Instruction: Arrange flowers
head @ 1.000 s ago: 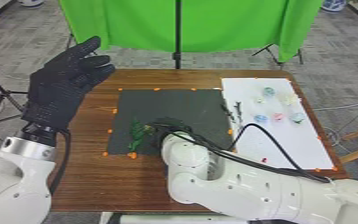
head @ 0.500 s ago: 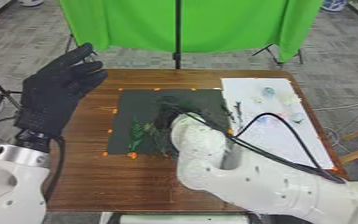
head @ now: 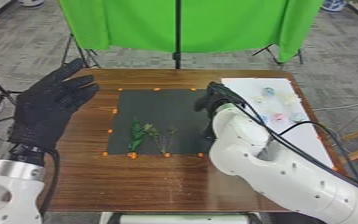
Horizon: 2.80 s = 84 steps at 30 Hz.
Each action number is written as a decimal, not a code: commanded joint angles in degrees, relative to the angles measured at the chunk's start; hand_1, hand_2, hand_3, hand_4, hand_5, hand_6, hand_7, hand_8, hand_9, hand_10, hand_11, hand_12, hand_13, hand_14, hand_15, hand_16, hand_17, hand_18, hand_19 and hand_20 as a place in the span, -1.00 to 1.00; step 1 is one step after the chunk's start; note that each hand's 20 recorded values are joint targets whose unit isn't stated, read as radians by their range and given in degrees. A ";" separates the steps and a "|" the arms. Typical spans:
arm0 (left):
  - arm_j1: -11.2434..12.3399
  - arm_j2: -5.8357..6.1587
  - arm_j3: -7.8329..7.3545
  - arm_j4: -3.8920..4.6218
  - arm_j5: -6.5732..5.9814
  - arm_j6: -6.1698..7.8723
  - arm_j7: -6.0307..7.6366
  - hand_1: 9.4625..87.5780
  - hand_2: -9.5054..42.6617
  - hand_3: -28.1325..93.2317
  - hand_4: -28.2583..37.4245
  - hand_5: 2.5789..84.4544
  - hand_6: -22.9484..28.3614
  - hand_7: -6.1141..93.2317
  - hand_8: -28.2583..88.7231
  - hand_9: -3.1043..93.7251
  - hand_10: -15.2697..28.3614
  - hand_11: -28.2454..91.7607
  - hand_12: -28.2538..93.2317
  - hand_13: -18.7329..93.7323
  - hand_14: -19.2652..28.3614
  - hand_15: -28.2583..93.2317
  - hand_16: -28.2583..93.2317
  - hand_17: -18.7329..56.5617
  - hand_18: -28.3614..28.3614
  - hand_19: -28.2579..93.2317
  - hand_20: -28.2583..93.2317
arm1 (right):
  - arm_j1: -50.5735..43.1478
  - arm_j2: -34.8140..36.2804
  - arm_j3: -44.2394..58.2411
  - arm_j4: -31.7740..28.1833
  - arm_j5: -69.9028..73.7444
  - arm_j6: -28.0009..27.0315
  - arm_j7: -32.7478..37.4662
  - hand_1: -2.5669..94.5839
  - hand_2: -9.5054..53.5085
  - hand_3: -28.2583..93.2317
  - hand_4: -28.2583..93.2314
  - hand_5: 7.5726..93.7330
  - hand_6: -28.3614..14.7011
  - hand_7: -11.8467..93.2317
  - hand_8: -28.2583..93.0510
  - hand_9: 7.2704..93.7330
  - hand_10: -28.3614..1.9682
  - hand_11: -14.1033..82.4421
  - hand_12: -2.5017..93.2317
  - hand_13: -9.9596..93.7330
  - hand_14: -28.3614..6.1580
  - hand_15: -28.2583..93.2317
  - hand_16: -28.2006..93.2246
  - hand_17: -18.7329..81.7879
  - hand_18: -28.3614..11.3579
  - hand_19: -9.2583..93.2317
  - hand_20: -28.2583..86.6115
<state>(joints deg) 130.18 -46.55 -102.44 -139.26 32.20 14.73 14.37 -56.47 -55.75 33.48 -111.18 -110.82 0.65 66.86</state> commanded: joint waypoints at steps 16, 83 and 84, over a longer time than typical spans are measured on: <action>-0.37 -1.32 1.39 0.17 -0.12 0.35 -0.08 -0.62 -0.38 0.77 -0.75 -0.15 0.28 -0.55 -0.70 -0.23 0.70 -0.03 -0.34 -0.26 1.00 0.31 -0.68 -0.78 0.85 0.37 -0.26 | 3.46 3.34 -2.62 13.37 2.99 -4.07 4.65 -0.18 -0.97 0.61 -0.89 0.01 -0.12 -0.62 -0.70 0.69 -0.26 -0.14 -0.62 0.81 0.07 0.43 -0.28 0.29 -0.66 1.00 -0.92; 1.64 -3.05 1.10 -0.43 -0.08 1.55 -0.22 -0.62 -0.38 0.77 -0.75 -0.15 0.28 -0.55 -0.70 -0.23 0.71 -0.04 -0.34 -0.26 1.00 0.30 -0.68 -0.78 0.85 0.37 -0.26 | 11.73 6.02 -13.52 10.68 -7.01 7.69 -0.11 0.16 -1.00 0.71 -0.94 0.89 0.10 -0.36 -0.23 1.00 0.22 0.16 -0.57 0.96 0.32 0.49 -0.20 0.23 -0.58 1.00 -0.56; 1.42 -3.09 1.19 -0.39 -0.08 1.52 -0.38 -0.62 -0.38 0.77 -0.75 -0.15 0.28 -0.55 -0.70 -0.23 0.70 -0.03 -0.34 -0.26 1.00 0.30 -0.68 -0.78 0.85 0.37 -0.26 | 11.25 5.80 -13.03 9.60 -7.07 6.62 -0.29 0.16 -1.00 0.71 -0.94 0.90 0.10 -0.36 -0.23 1.00 0.21 0.16 -0.57 0.96 0.32 0.49 -0.20 0.23 -0.58 1.00 -0.56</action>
<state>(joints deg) 130.90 -48.69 -100.99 -139.34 31.84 15.45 15.18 -43.74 -48.52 17.07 -94.90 -117.00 11.82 68.67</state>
